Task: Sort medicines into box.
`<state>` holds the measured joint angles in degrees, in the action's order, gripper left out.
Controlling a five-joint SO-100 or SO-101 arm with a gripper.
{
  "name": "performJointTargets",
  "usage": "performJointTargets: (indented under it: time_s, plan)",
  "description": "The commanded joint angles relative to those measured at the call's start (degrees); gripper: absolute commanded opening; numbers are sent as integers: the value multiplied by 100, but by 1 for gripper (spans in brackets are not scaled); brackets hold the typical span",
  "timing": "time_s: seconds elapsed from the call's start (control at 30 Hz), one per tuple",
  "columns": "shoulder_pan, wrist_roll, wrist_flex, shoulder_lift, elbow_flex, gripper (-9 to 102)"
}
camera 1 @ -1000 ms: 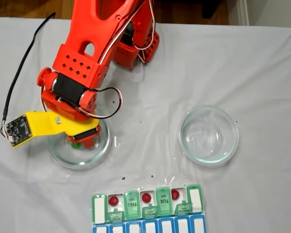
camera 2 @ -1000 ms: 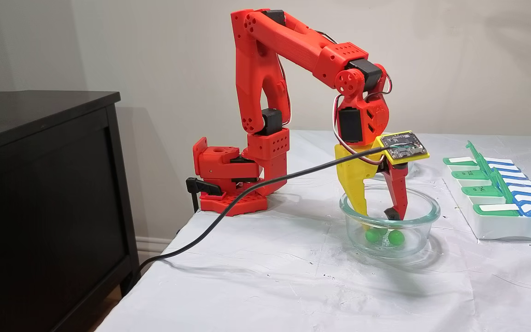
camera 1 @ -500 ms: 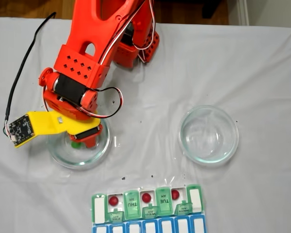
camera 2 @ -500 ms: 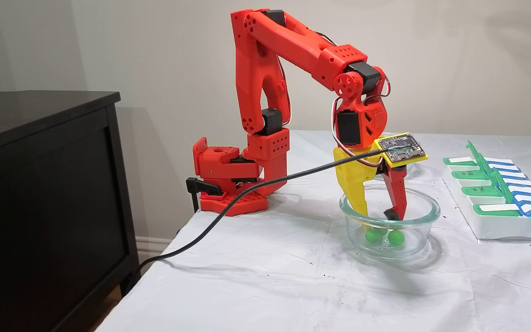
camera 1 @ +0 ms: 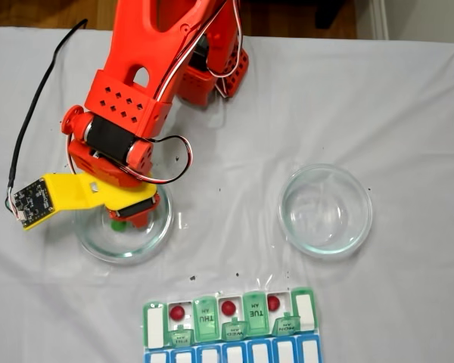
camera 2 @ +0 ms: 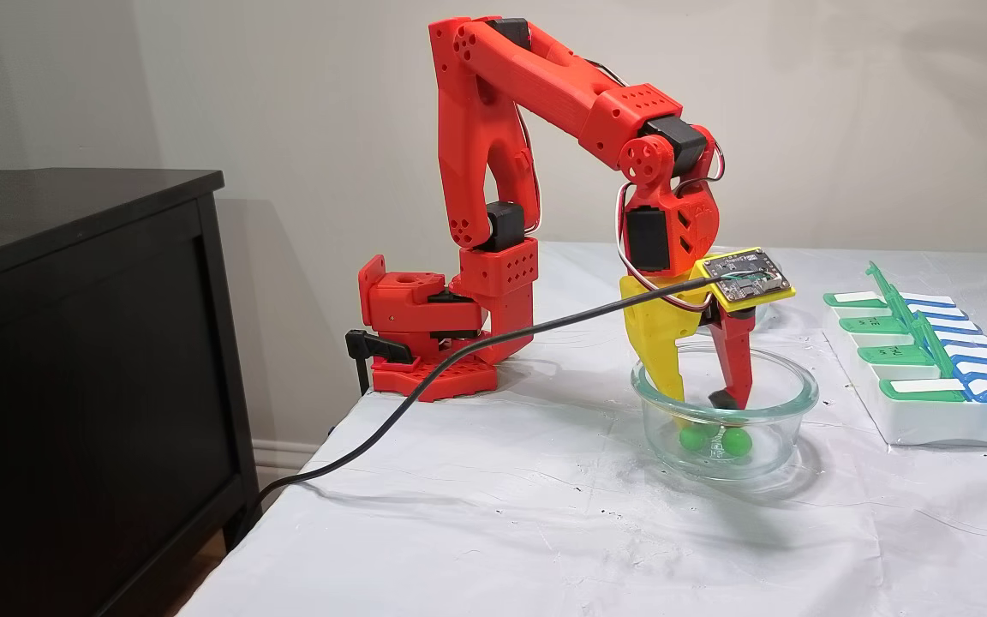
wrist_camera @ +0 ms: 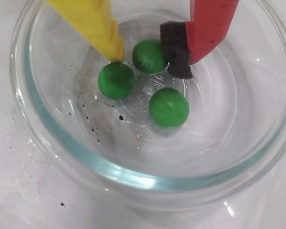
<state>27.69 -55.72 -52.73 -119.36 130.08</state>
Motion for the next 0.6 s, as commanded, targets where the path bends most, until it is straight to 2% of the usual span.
performJointTargets:
  time_s: [0.0,0.57]
  plan:
    - [-18,-70,35,-571,-62,14]
    - [-53,-70,-9,-519,-44,9]
